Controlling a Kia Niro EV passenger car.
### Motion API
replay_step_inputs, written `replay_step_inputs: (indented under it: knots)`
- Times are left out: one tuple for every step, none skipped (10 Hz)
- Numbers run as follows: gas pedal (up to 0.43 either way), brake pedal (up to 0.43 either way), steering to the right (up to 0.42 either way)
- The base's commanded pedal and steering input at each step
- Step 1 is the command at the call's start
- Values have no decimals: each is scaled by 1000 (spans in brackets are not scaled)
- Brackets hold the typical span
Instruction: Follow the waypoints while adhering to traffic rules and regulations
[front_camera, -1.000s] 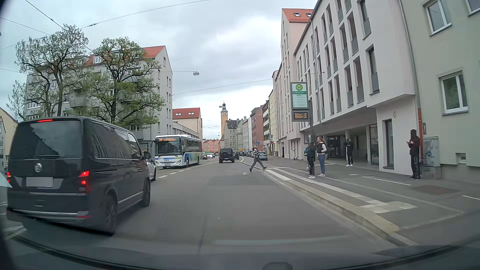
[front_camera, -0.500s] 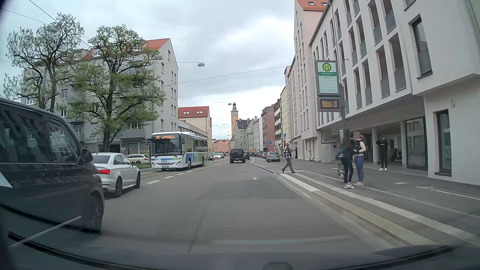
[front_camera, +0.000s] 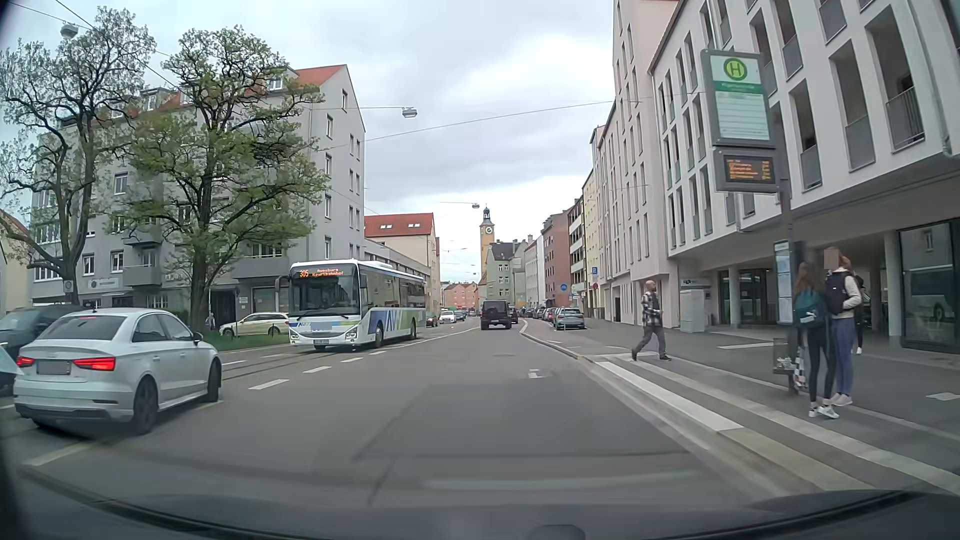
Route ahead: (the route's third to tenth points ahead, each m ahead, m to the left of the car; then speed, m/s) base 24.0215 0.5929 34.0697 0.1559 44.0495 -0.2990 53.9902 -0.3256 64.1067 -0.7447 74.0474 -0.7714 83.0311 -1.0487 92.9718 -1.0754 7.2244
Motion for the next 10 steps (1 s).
replay_step_inputs:
  knots:
    - [319, 0, -27]
    - [319, 0, -23]
    - [319, 0, -20]
    - [319, 0, -14]
    - [319, 0, -9]
    - [319, 0, -5]
    - [319, 0, -3]
    - [319, 0, -1]
    - [311, 0, -1]
    - [280, 0, -1]
